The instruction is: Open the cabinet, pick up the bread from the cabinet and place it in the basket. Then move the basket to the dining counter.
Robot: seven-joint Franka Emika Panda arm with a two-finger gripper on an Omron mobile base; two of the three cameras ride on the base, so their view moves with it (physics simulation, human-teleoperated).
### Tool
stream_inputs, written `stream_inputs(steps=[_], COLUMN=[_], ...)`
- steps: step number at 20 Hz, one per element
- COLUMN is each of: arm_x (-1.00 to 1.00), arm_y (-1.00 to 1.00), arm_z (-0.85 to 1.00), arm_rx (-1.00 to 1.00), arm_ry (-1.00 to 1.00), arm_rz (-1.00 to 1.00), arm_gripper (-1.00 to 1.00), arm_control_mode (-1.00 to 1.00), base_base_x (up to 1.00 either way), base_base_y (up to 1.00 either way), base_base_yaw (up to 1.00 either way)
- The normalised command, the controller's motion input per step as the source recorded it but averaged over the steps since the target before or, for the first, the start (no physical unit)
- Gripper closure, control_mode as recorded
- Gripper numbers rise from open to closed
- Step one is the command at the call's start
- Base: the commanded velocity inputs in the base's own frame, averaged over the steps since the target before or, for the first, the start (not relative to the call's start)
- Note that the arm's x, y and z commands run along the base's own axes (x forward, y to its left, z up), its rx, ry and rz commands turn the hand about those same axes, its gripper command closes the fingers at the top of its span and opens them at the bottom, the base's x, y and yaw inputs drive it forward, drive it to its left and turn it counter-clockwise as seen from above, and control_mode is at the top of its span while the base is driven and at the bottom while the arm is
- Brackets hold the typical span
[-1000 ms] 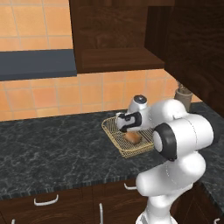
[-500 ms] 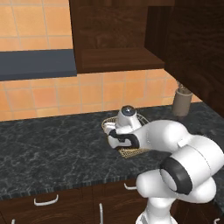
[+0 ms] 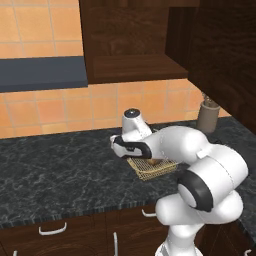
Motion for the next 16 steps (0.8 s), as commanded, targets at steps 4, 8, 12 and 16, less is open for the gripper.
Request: stream_inputs(steps=[4, 8, 12, 16], arm_x=[-0.01, 0.19, 0.13, 0.14], arm_y=[0.32, 0.06, 0.00, 0.00], arm_z=[0.05, -0.22, -0.49, -0.47], arm_rx=[-0.13, -0.04, -0.04, -0.03], arm_ry=[0.22, 0.08, 0.00, 0.00], arm_rz=[0.01, 0.03, 0.00, 0.00], arm_gripper=[-1.00, -1.00, -1.00, -1.00], arm_control_mode=[-1.00, -1.00, -1.00, -1.00], base_base_x=[0.00, 0.00, 0.00, 0.00], base_base_y=[0.00, 0.00, 0.00, 0.00], base_base_yaw=[0.00, 0.00, 0.00, 0.00])
